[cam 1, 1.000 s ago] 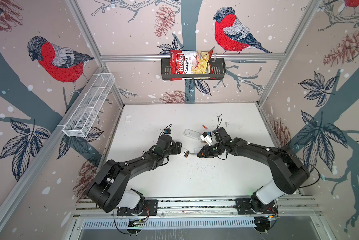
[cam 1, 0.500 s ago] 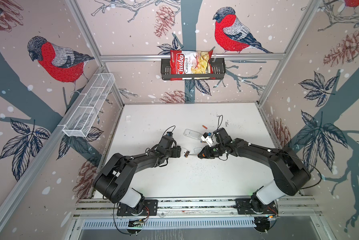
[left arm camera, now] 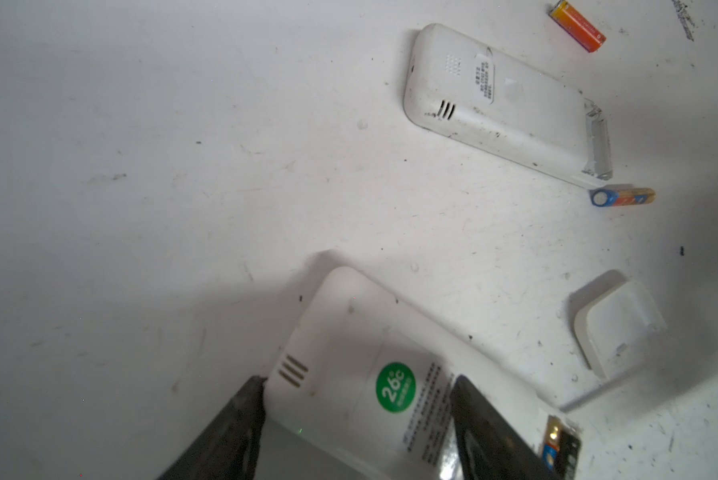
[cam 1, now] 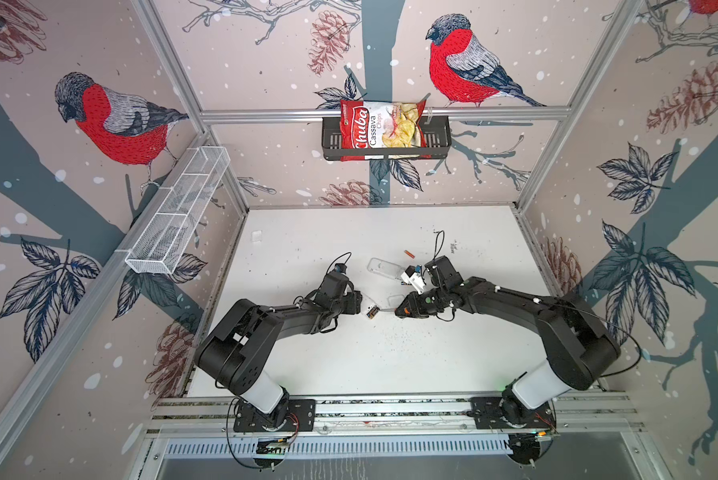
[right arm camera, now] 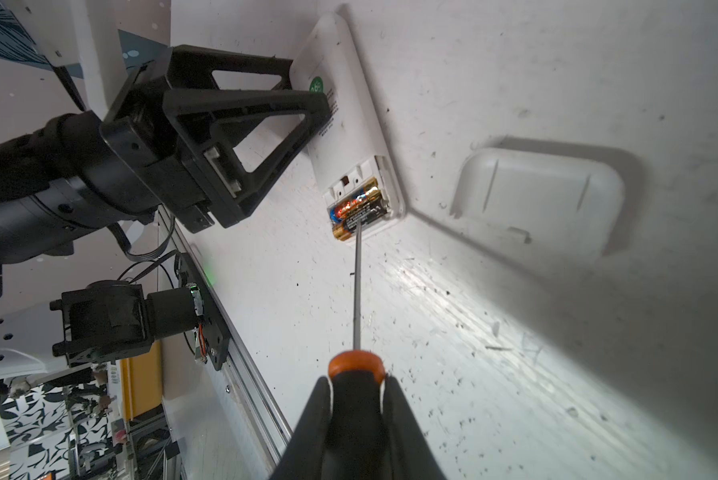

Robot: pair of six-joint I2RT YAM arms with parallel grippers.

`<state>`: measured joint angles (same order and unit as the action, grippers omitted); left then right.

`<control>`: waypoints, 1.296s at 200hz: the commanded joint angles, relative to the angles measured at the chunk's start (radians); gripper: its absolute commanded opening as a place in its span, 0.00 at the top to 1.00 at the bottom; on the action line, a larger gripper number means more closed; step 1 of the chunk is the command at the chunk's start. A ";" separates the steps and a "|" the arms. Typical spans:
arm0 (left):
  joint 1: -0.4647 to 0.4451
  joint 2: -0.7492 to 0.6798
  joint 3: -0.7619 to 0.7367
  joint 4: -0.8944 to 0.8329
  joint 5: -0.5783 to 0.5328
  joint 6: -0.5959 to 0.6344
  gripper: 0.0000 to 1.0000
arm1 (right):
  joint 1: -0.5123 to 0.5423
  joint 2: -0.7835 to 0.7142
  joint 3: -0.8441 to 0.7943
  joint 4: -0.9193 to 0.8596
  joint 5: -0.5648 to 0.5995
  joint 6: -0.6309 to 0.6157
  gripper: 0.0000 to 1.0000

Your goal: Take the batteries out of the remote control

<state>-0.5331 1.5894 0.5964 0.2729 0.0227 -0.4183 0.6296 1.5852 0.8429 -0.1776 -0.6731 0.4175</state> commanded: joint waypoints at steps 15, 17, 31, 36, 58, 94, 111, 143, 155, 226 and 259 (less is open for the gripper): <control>-0.001 0.005 -0.009 -0.074 0.048 -0.016 0.32 | 0.011 -0.004 -0.002 0.027 0.005 -0.003 1.00; -0.001 0.003 -0.009 -0.074 0.047 -0.016 0.32 | 0.012 -0.004 -0.001 0.027 0.006 -0.003 1.00; 0.000 -0.012 -0.008 -0.086 0.040 -0.016 0.32 | 0.013 -0.004 -0.004 0.023 0.013 -0.003 1.00; -0.001 -0.022 -0.006 -0.093 0.034 -0.016 0.32 | 0.013 -0.003 -0.004 0.021 0.015 -0.004 1.00; -0.001 -0.088 -0.003 -0.122 0.003 -0.010 0.25 | 0.010 -0.015 -0.009 0.020 0.023 -0.002 1.00; 0.005 -0.102 0.059 -0.185 -0.004 0.033 0.21 | 0.009 -0.036 -0.007 0.010 0.026 -0.002 1.00; 0.010 -0.072 0.080 -0.196 0.011 0.048 0.21 | 0.010 -0.049 -0.013 0.005 0.027 -0.003 1.00; 0.022 -0.011 0.100 -0.201 0.044 0.067 0.24 | 0.010 -0.077 -0.032 -0.002 0.030 -0.006 1.00; 0.023 0.004 0.103 -0.198 0.046 0.072 0.26 | 0.008 -0.087 -0.038 -0.002 0.032 -0.006 1.00; 0.021 0.000 0.046 -0.171 0.066 0.059 0.37 | -0.002 -0.102 -0.053 -0.004 0.032 -0.019 1.00; 0.022 -0.015 0.019 -0.162 0.074 0.048 0.43 | -0.001 -0.097 -0.055 -0.004 0.036 -0.019 1.00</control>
<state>-0.5102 1.5772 0.6315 0.1741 0.0582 -0.3698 0.6270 1.4876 0.7887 -0.1894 -0.6388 0.4171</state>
